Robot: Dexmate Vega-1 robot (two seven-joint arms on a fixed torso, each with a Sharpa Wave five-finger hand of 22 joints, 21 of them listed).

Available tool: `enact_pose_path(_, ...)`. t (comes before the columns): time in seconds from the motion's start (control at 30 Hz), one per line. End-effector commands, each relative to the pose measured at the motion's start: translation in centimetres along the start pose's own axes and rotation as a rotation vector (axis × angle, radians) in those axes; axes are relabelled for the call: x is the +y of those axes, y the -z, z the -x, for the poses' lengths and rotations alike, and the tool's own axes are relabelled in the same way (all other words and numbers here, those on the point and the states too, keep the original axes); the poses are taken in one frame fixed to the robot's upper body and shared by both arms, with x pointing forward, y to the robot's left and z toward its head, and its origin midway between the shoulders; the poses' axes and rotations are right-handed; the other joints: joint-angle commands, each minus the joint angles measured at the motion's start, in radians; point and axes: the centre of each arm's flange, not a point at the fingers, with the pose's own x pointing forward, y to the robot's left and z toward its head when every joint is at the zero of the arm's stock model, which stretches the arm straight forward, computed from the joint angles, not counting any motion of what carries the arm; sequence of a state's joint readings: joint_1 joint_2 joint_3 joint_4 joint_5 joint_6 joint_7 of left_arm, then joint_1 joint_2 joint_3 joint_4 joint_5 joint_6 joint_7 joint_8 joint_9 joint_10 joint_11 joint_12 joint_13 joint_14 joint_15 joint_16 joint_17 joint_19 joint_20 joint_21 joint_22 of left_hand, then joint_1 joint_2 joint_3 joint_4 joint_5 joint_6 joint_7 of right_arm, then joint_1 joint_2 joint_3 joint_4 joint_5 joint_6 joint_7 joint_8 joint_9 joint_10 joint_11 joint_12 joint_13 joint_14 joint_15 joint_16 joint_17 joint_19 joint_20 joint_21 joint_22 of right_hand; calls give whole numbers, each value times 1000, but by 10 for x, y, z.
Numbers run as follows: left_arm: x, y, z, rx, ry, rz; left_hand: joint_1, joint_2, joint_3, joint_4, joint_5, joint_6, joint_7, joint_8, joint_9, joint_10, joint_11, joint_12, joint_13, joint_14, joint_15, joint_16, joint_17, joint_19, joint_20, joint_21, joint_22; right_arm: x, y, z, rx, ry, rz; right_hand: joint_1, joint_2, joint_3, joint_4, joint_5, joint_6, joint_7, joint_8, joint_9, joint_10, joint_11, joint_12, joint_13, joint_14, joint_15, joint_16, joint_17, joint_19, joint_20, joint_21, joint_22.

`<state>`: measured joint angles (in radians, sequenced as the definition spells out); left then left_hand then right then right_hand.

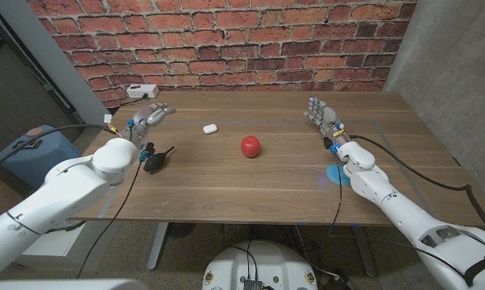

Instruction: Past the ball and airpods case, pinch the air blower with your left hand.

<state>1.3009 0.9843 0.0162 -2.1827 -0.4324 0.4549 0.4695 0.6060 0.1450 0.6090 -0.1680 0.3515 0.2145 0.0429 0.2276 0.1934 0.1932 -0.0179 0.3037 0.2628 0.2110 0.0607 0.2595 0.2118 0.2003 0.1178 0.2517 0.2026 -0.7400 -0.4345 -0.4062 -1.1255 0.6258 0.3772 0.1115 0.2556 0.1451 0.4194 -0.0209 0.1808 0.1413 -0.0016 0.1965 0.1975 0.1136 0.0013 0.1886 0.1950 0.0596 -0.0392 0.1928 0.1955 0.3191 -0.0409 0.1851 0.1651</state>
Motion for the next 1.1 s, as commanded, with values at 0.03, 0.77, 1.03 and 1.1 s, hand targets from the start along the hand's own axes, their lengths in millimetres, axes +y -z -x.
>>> enact_pose_path(0.03,14,-8,12,24,-39,-93,20,-1,-4,-1,8,8,0,5,2,5,0,9,6,4,10,6,4,4,7,7,6,-1,1,-3,5,-1,-3,13,3,-1,-5,1,1,5,5,3,-1,4,7,-1,4,2,10,-1,0,6,5,5)
enact_pose_path(0.77,34,-5,39,155,-126,-274,48,-45,-33,-5,40,90,6,21,9,72,-6,44,49,80,113,-6,-22,75,83,48,14,0,7,-9,17,4,-8,17,5,-3,-12,0,4,8,6,3,1,6,8,-1,5,4,11,-1,0,8,6,5)
enact_pose_path(1.03,37,-6,43,203,-146,-339,54,-55,-38,-4,44,89,9,17,9,79,-2,45,55,94,108,-10,-26,75,79,51,16,1,10,-10,24,8,-13,18,5,-4,-14,0,4,10,6,3,1,6,8,-1,5,5,12,-1,1,10,6,5)
enact_pose_path(1.1,38,-5,44,214,-149,-346,57,-56,-39,-3,47,96,16,18,9,84,4,47,57,95,108,-13,-27,75,79,52,16,1,11,-11,25,9,-15,19,5,-4,-14,0,5,11,6,3,1,6,8,-1,6,5,12,-1,1,10,6,5)
